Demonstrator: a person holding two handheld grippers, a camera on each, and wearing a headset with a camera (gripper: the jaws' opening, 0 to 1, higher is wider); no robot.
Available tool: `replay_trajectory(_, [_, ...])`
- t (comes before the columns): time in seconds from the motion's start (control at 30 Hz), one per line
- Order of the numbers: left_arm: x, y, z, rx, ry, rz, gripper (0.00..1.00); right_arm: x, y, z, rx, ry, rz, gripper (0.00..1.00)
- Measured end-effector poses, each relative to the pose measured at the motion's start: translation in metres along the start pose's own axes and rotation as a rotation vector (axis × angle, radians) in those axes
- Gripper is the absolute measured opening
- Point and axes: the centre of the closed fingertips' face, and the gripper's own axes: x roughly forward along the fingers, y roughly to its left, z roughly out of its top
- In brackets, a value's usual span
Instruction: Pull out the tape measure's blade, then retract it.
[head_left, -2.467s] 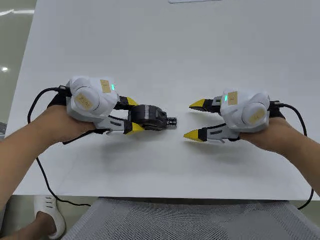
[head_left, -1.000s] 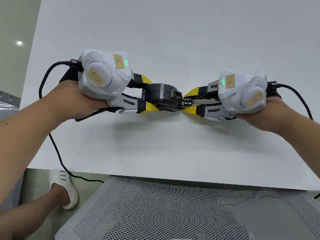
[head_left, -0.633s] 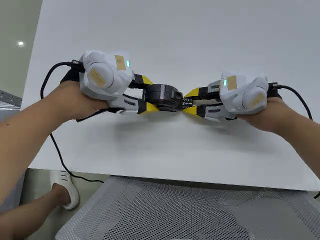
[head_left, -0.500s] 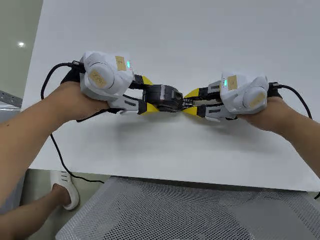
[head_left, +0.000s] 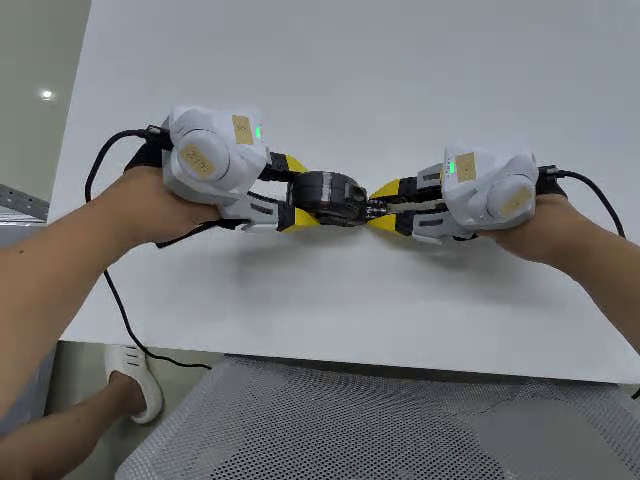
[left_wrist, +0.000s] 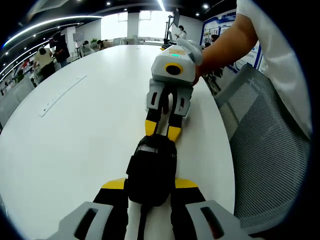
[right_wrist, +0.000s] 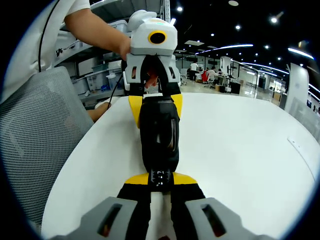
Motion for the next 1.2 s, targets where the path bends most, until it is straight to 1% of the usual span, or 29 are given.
replay_trajectory(0.13, [0.000, 0.001, 0.000, 0.003, -0.006, -0.005, 0.29, -0.002, -0.001, -0.001, -0.001, -0.001, -0.001, 0.12])
replay_trajectory(0.37, [-0.001, 0.000, -0.001, 0.008, 0.003, -0.012, 0.29, -0.006, -0.001, -0.002, -0.006, 0.004, 0.003, 0.12])
replay_trajectory(0.4, [-0.001, 0.000, -0.001, 0.008, 0.004, -0.013, 0.29, -0.006, -0.002, -0.001, -0.007, -0.002, 0.001, 0.12])
replay_trajectory(0.43, [-0.001, 0.000, -0.001, 0.009, 0.006, -0.013, 0.29, -0.007, -0.002, -0.002, 0.002, 0.001, 0.002, 0.12])
replay_trajectory(0.63, [-0.001, 0.000, -0.001, 0.010, 0.013, -0.016, 0.29, -0.012, -0.002, -0.006, 0.001, 0.009, 0.008, 0.12])
replay_trajectory(0.87, [-0.002, 0.001, -0.002, 0.005, 0.013, -0.014, 0.29, -0.025, -0.003, -0.011, -0.016, 0.025, 0.004, 0.12])
replay_trajectory(1.0, [-0.001, 0.001, -0.002, 0.004, 0.014, -0.014, 0.29, -0.033, -0.001, -0.016, -0.030, 0.049, -0.002, 0.12])
replay_trajectory(1.2, [-0.001, 0.000, -0.002, 0.005, 0.016, -0.014, 0.29, -0.041, -0.003, -0.020, -0.026, 0.061, -0.004, 0.12])
